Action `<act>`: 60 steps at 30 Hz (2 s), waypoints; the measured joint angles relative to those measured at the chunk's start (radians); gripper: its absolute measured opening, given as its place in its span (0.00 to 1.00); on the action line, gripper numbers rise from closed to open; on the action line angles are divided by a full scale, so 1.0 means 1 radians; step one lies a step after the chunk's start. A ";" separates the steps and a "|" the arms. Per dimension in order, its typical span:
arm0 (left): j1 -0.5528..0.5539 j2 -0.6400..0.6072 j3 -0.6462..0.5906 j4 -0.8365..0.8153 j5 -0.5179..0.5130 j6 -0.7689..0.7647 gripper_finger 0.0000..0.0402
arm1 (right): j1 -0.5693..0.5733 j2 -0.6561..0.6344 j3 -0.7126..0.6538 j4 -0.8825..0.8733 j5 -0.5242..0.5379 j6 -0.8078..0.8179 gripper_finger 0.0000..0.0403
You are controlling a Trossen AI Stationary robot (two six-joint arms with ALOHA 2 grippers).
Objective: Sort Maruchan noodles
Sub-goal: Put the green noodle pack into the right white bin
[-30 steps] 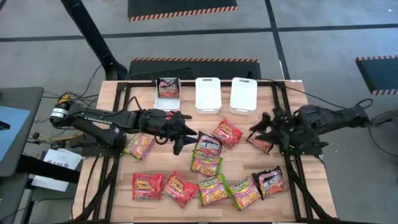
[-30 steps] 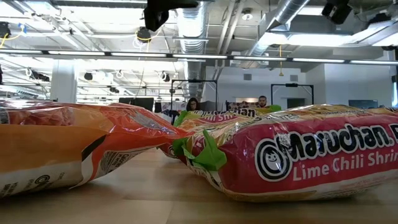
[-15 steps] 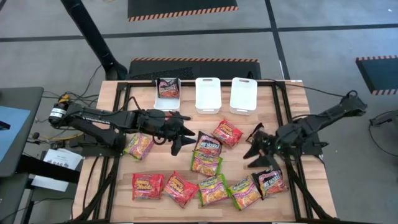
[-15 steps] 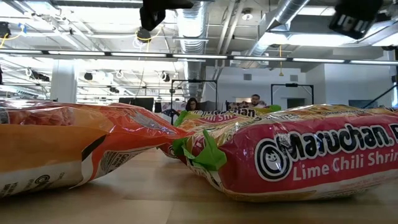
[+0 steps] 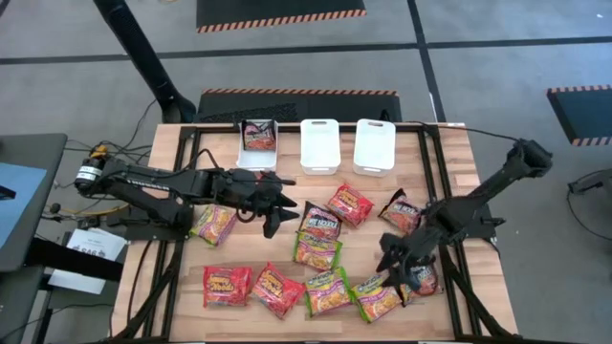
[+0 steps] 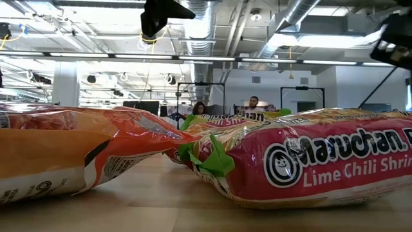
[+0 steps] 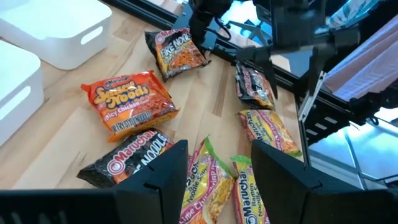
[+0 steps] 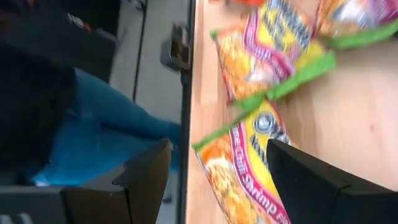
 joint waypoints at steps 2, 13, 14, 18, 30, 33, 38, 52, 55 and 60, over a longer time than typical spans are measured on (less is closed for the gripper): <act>0.000 0.000 0.000 -0.001 0.000 -0.001 0.40 | 0.020 0.038 0.000 0.001 0.000 -0.006 0.72; 0.000 0.000 0.000 -0.001 -0.027 -0.024 0.40 | 0.076 0.240 0.089 -0.078 0.012 -0.253 0.72; 0.000 0.000 0.000 -0.001 -0.028 -0.029 0.40 | 0.076 0.260 0.104 -0.098 0.019 -0.283 0.72; 0.000 0.000 0.000 -0.002 -0.032 -0.052 0.40 | 0.074 0.331 0.152 -0.162 0.072 -0.368 0.72; 0.000 0.000 0.000 -0.022 -0.031 -0.076 0.40 | 0.042 0.418 0.171 -0.187 0.038 -0.414 0.72; 0.000 0.000 0.000 -0.028 -0.031 -0.076 0.40 | 0.042 0.417 0.171 -0.194 0.037 -0.420 0.72; 0.000 0.000 0.000 -0.038 -0.031 -0.075 0.40 | 0.042 0.417 0.171 -0.238 0.050 -0.431 0.72; 0.000 0.000 0.000 -0.063 -0.030 -0.075 0.40 | -0.005 0.510 0.178 -0.239 0.002 -0.399 0.72; 0.000 0.000 0.000 -0.077 -0.029 -0.075 0.40 | -0.019 0.510 0.177 -0.240 -0.007 -0.391 0.71; 0.000 0.001 0.000 -0.090 -0.028 -0.074 0.40 | -0.037 0.510 0.177 -0.242 -0.025 -0.362 0.58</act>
